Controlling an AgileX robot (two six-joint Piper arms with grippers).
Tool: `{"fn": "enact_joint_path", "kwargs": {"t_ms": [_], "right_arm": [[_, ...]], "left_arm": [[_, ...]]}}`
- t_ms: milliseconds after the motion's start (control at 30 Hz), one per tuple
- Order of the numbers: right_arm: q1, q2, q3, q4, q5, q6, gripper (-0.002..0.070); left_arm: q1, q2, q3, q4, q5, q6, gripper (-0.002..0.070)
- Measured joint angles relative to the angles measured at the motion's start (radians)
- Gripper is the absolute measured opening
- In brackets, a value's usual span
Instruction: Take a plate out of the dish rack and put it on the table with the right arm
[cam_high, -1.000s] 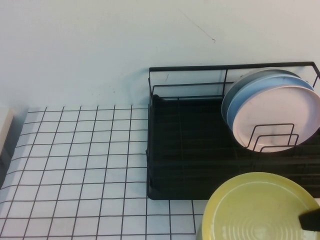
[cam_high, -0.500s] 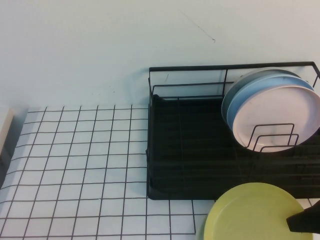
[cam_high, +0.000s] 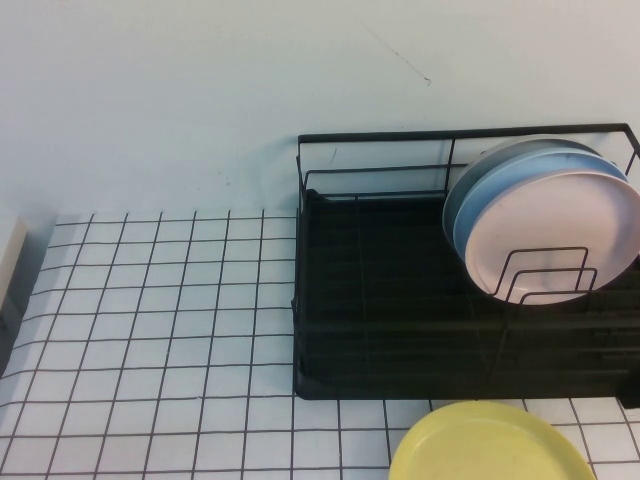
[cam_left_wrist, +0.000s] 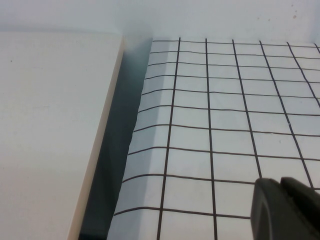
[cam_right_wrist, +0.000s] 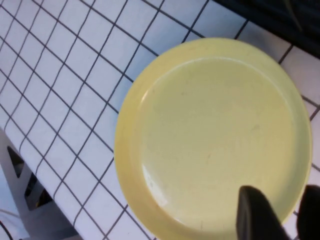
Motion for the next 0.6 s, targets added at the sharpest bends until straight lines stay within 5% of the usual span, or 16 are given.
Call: {"fn": "enact_joint_path", "kwargs": {"t_ms": [200,600], "right_arm": [[-0.002,-0.162,-0.007,0.096,0.011,-0.082,0.0032],[-0.002,-0.742,-0.009,0.213,-0.086,-0.158,-0.0002]], "left_arm": [[0.0,0.0,0.0,0.0,0.0,0.0,-0.0003],[0.0,0.0,0.0,0.0,0.0,0.0,-0.0003]]}}
